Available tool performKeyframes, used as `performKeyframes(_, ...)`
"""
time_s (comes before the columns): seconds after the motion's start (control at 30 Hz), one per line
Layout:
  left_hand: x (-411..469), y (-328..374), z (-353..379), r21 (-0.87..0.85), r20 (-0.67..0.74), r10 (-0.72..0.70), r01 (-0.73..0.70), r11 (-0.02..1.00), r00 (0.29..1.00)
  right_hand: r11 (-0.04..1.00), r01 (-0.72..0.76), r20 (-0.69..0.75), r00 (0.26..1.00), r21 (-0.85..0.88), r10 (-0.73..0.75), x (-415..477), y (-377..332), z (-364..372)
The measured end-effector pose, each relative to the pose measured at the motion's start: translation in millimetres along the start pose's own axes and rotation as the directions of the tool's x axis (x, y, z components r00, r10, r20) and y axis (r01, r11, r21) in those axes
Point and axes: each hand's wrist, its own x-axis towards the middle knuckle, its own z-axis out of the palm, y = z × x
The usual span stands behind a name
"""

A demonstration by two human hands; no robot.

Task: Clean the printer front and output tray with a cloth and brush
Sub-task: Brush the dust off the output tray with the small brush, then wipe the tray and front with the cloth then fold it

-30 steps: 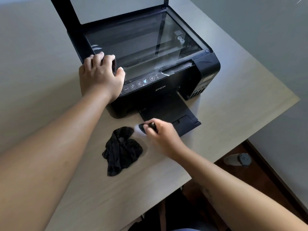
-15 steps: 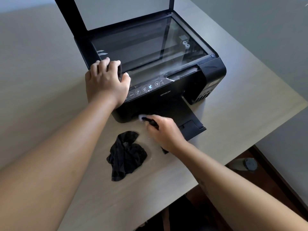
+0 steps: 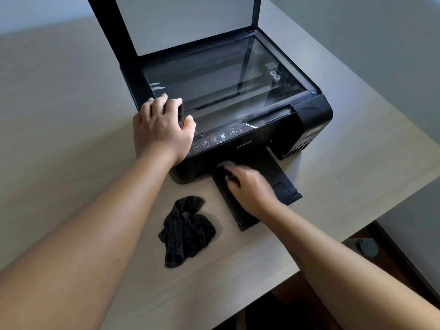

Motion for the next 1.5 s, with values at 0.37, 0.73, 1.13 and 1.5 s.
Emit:
performKeyframes(0.37,-1.3,1.4,-2.5,0.006,0.014,-0.01,0.01,1.0,1.0,0.939,-0.322,-0.237,0.909,0.119,0.342,14.9,38.5,-34.1)
performKeyframes(0.73,-3.5,2.1,-5.0,0.041,0.036,-0.011,0.009,0.999,0.999,0.98,-0.167,-0.095,0.98,0.104,0.177,14.1,39.1,-23.2)
performKeyframes(1.13,-131.9,-35.1,-8.0,-0.043,-0.081,0.063,-0.067,0.997,0.995,0.956,0.205,0.338,0.902,0.21,-0.268,7.5,-12.3,-7.8)
performKeyframes(1.5,-283.0,-132.7,21.7,0.222,0.267,-0.425,0.374,0.901,0.865,0.932,0.35,0.452,0.82,0.089,-0.351,20.8,-92.6,82.8)
